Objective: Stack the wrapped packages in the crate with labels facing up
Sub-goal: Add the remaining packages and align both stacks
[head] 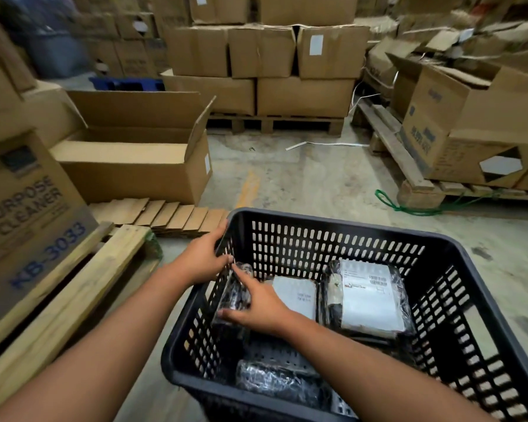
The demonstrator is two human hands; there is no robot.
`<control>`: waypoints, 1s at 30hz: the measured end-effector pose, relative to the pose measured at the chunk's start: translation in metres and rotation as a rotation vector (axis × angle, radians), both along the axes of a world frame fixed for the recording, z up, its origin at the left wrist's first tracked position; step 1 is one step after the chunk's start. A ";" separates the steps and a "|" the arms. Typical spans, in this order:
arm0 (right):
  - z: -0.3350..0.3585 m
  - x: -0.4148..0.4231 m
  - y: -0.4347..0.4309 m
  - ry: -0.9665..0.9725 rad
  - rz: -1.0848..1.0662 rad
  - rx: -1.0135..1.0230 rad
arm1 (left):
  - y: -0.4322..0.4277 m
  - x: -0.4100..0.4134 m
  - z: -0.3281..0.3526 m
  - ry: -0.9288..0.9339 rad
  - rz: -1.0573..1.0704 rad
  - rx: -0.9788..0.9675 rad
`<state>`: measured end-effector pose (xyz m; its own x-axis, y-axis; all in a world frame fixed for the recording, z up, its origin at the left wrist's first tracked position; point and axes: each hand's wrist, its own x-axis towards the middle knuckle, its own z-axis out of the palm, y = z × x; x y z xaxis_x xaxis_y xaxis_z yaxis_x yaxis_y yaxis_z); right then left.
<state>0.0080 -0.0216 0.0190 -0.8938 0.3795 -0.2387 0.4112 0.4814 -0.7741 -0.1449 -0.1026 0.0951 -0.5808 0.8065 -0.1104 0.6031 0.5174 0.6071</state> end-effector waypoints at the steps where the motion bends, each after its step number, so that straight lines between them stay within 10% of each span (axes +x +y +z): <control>1: -0.002 0.000 0.002 0.013 -0.002 -0.011 | -0.001 -0.002 -0.001 -0.018 0.000 0.004; 20: -0.007 0.029 0.033 0.123 -0.409 -0.589 | 0.005 -0.009 -0.011 -0.160 0.028 0.052; 30: 0.080 0.071 0.112 0.148 -0.143 -0.600 | 0.021 0.015 0.030 -0.079 -0.255 0.130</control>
